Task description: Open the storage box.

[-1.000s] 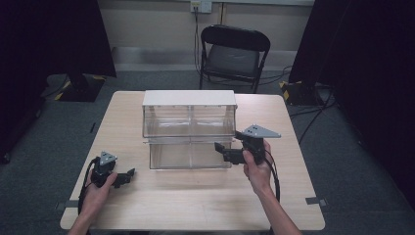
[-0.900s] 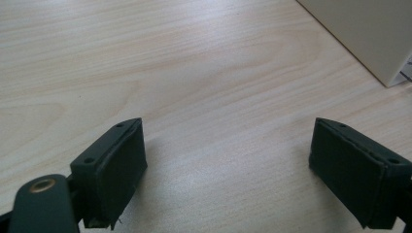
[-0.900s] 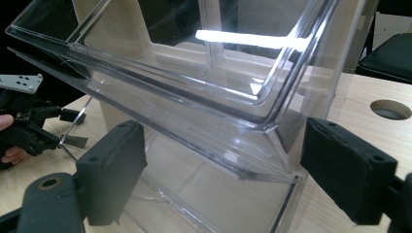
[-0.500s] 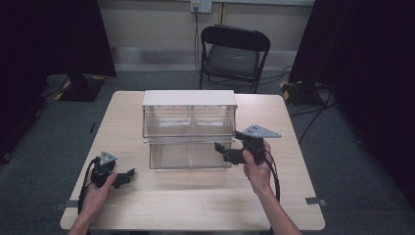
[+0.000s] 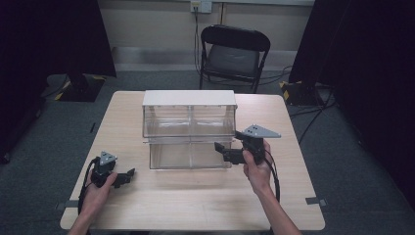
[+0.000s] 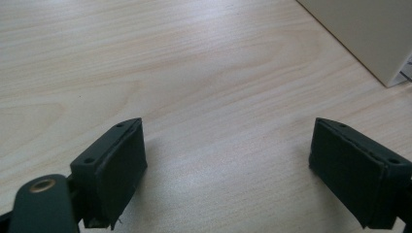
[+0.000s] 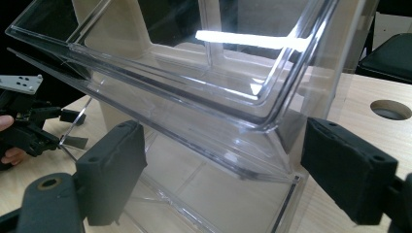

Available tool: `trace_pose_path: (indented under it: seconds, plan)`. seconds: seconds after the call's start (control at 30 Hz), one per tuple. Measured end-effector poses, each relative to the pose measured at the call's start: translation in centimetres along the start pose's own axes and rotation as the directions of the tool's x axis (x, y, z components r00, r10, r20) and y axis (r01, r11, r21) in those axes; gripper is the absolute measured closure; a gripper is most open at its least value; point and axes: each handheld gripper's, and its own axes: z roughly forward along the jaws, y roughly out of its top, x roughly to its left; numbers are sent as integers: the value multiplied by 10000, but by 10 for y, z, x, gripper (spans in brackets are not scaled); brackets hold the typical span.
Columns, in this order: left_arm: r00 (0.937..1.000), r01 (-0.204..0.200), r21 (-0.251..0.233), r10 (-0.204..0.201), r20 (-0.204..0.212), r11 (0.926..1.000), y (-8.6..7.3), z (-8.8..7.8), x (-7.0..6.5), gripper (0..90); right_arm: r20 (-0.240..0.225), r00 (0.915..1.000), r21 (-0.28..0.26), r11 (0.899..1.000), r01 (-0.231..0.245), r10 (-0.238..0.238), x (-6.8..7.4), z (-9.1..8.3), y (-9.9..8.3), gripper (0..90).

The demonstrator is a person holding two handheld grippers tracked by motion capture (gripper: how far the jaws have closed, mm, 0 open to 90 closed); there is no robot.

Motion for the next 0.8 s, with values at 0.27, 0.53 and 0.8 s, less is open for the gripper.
trace_pose_path:
  seconds: [0.27, 0.53, 0.8]
  plan:
    - [10000, 0, -3, 0, -1, 10000, 0, 0, 0, 128, 19, 10000, 43, 10000, -30, 30, 0, 0, 0, 157]
    - [10000, 6, -4, -6, 1, 10000, 0, 0, 0, 128, 27, 10000, -1, 10000, -37, 37, 0, 0, 0, 154]
    - [10000, 2, -1, -2, 1, 10000, 0, 0, 0, 128, 44, 10000, 4, 10000, -72, 71, 1, 1, 0, 150]
